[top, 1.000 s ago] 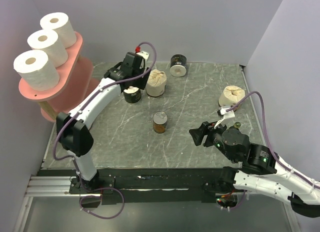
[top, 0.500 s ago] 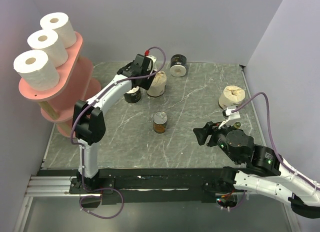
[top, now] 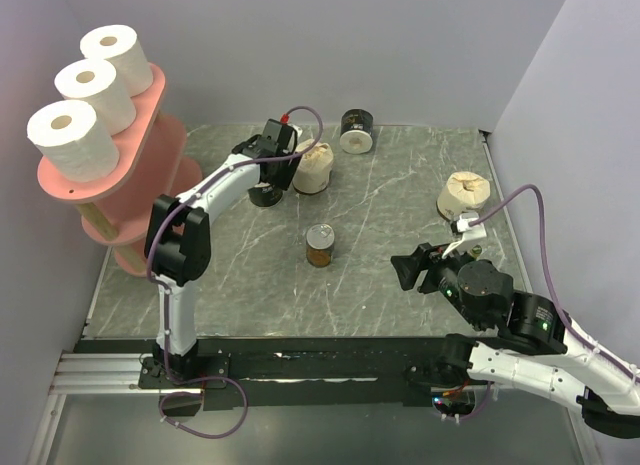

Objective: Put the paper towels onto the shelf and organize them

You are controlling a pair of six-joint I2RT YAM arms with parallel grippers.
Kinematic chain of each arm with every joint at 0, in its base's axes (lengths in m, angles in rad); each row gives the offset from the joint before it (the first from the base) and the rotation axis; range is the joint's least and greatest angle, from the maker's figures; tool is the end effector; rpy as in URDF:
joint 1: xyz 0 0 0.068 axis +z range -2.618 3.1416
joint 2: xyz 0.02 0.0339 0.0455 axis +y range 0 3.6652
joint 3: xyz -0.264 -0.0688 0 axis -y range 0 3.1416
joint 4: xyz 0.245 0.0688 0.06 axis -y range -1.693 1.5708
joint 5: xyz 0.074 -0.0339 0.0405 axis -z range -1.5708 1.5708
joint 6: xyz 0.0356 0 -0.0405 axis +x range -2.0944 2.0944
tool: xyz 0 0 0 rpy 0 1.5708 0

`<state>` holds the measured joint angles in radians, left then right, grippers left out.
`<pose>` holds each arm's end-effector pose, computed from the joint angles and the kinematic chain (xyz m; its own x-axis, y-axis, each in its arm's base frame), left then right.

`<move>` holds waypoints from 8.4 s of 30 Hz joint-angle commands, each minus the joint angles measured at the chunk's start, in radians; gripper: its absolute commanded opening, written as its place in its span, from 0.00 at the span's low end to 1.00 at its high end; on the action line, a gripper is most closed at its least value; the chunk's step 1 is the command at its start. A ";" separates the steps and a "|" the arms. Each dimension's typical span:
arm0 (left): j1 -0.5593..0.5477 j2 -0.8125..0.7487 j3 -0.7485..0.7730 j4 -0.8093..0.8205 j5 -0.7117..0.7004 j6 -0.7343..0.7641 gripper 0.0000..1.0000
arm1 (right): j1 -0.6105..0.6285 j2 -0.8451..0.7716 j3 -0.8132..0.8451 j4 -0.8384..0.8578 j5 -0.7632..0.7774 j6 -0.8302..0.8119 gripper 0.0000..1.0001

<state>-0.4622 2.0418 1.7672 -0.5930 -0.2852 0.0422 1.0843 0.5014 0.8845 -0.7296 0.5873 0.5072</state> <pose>0.4178 -0.1970 0.2576 -0.6710 0.3795 -0.6370 0.2936 0.9249 0.2417 0.0599 0.0710 0.3524 -0.3779 0.1504 -0.9136 -0.3531 0.8887 0.2924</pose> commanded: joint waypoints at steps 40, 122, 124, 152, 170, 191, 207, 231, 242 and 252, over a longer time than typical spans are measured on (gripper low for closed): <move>0.020 -0.301 -0.065 -0.051 -0.361 0.068 0.47 | 0.009 0.000 0.028 0.009 0.008 0.024 0.71; 0.089 -0.305 0.059 -0.042 -0.548 0.251 0.63 | 0.008 -0.075 0.025 -0.045 0.023 0.042 0.72; 0.092 -0.302 0.026 -0.021 -0.577 0.265 0.62 | 0.006 -0.077 0.028 -0.047 0.020 0.039 0.72; 0.208 -0.284 -0.012 0.074 -0.758 0.337 0.50 | 0.006 -0.086 0.044 -0.074 0.034 0.045 0.72; 0.129 -0.307 0.061 0.022 -0.681 0.306 0.60 | 0.008 -0.073 0.050 -0.076 0.036 0.040 0.72; 0.169 -0.315 -0.075 -0.068 -0.651 0.153 0.37 | 0.006 -0.075 0.056 -0.071 0.023 0.033 0.72; 0.255 -0.198 0.029 0.009 -0.681 0.232 0.37 | 0.008 -0.060 0.068 -0.079 0.042 0.028 0.72; -0.079 -0.466 0.036 0.047 -0.156 -0.075 0.83 | -0.014 0.198 0.171 -0.079 0.299 -0.109 0.74; -0.082 -0.736 -0.474 0.274 0.182 -0.157 0.96 | -0.593 0.500 0.266 0.114 -0.125 -0.275 0.75; -0.107 -0.865 -0.632 0.335 0.133 -0.214 0.96 | -0.762 0.909 0.442 0.431 -0.354 -0.305 0.75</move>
<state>-0.5499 1.2572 1.1210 -0.3611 -0.1474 -0.1360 0.3439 1.2873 1.2503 -0.5461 0.3359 0.2253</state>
